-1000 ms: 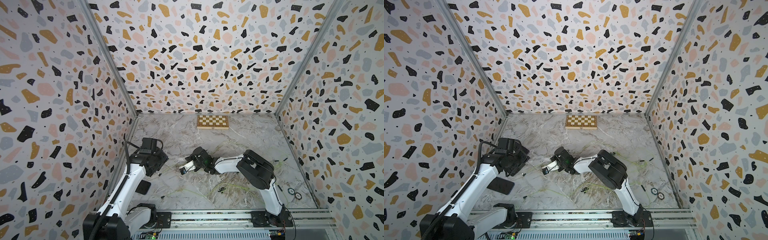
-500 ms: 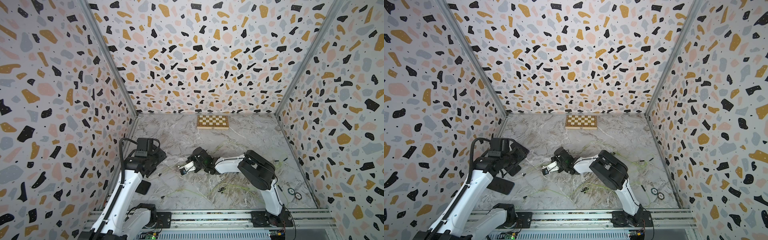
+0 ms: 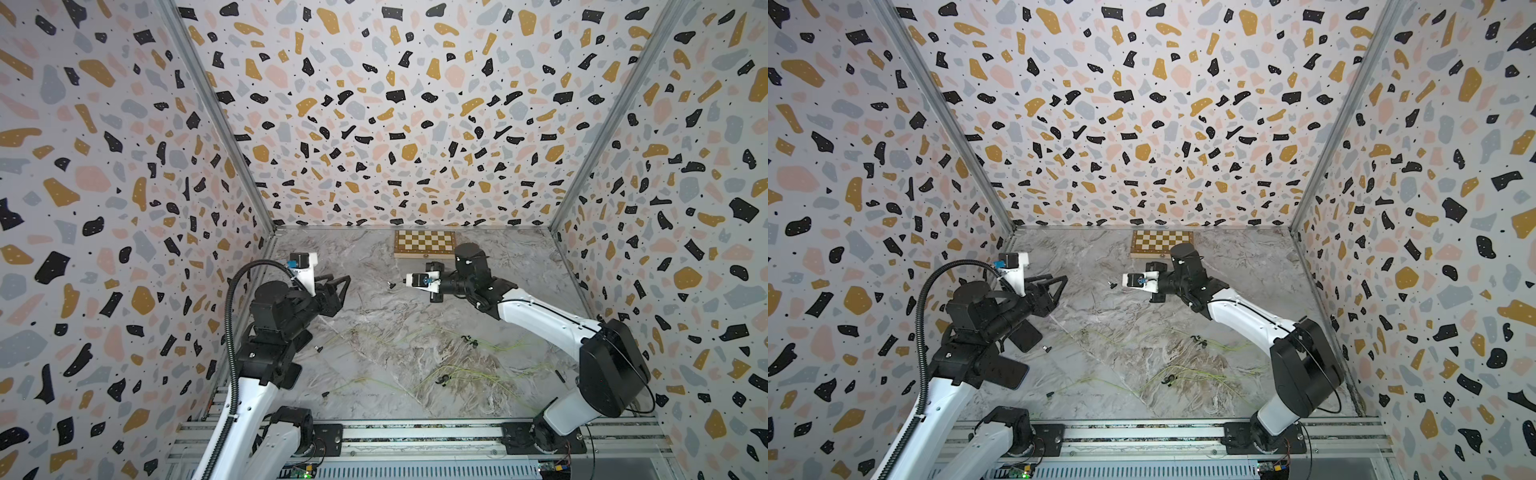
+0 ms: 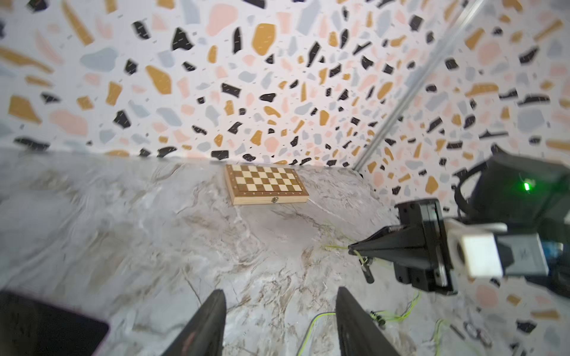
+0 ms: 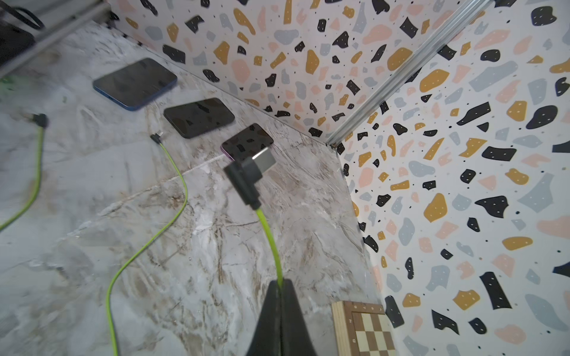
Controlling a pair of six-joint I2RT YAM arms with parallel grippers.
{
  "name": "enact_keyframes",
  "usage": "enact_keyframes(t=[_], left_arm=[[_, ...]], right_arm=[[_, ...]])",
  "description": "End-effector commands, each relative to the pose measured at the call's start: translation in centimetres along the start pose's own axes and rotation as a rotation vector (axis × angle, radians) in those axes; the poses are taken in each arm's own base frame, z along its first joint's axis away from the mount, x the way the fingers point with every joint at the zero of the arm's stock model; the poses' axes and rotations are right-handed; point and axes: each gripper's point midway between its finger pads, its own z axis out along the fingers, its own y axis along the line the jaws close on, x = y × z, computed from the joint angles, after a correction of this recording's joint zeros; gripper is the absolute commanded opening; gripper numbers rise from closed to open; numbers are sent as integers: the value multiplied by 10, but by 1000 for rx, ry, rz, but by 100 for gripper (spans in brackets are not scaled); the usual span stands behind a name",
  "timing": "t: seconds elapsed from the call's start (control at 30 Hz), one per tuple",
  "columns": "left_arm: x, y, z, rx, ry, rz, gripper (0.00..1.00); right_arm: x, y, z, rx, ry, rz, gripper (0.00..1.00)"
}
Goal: Plug wired earphones into phones
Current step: Pick up the wired earphone from the center of the board.
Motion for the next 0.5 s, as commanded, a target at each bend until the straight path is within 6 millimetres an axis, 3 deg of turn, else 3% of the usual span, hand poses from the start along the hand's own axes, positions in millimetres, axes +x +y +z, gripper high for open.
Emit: enact_keyframes(t=[0.0, 0.1, 0.17, 0.3, 0.47], left_arm=[[-20, -58, 4, 256, -119, 465, 79], [2, -93, -1, 464, -146, 738, 71], [13, -106, -8, 548, -193, 901, 66], [25, -117, -15, 615, -243, 1110, 63], [43, -127, -18, 704, -190, 1211, 57]], right_arm=[[-12, 24, -24, -144, -100, 144, 0], [-17, 28, -40, -183, -132, 148, 0], [-21, 33, -45, -210, -149, 144, 0], [-29, 42, -51, -261, -197, 143, 0], [-34, 46, -53, -305, -227, 137, 0]])
